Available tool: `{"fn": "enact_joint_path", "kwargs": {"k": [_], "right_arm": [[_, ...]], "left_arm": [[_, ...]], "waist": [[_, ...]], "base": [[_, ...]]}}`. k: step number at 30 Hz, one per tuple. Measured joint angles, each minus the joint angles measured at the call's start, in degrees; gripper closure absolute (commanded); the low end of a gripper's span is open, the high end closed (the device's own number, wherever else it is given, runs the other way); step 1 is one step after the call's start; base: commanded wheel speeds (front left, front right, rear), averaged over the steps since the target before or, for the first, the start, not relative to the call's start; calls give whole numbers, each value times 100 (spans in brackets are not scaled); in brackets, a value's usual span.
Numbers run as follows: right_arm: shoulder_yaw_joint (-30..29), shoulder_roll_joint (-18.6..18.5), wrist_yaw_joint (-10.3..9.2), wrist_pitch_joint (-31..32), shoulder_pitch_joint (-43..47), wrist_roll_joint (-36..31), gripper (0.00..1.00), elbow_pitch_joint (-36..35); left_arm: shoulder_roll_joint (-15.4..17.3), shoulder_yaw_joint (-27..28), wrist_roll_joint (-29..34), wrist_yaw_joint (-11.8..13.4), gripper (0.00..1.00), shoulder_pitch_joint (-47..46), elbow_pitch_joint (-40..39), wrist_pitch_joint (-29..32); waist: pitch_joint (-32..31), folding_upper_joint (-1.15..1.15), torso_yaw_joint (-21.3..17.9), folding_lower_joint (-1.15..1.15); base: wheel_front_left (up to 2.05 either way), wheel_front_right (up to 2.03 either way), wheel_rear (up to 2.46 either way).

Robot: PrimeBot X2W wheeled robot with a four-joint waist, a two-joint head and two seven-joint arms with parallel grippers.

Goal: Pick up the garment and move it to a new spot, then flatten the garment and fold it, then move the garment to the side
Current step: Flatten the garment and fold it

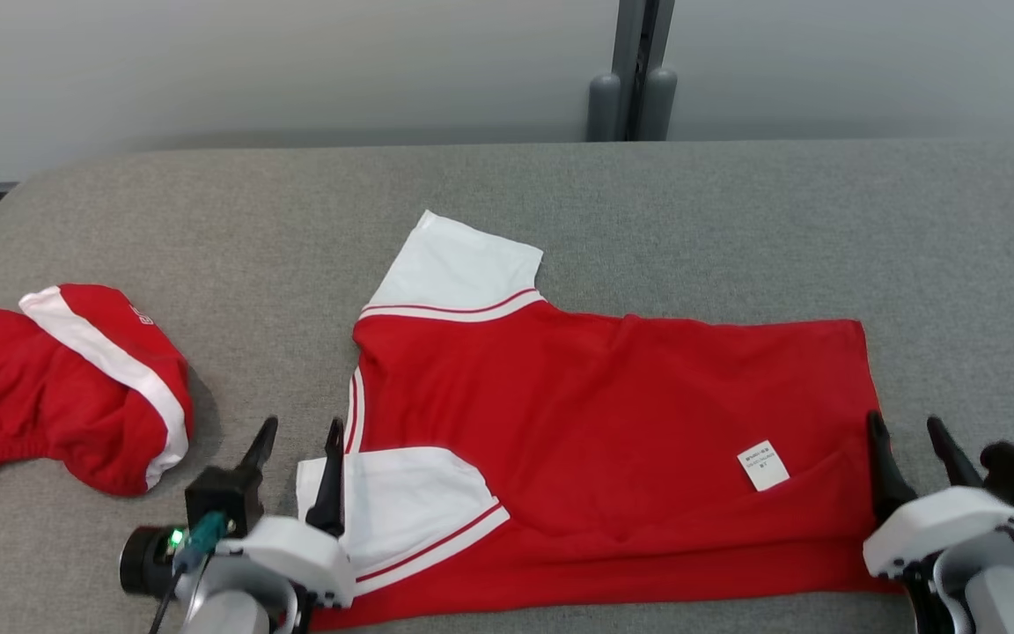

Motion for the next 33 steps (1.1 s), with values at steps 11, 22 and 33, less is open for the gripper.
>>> {"fn": "enact_joint_path", "kwargs": {"k": [11, 22, 33], "right_arm": [[319, -252, 1, 43, -1642, -116, 0, 856], [777, -263, 1, 480, -2592, 19, 0, 1883], [1298, -344, 1, 508, -3075, 274, 100, 2127]], "left_arm": [[27, -247, 268, -298, 0, -2535, 1385, 201], [21, -545, 304, -546, 0, -3524, 2343, 319], [4, -772, 114, -668, 0, -4066, 2783, 458]], "waist": [[730, 0, -72, 0], [1044, 0, -146, 0], [1324, 0, -147, 0]], "base": [[0, 0, 0], [0, 0, 0], [0, 0, 0]]}}
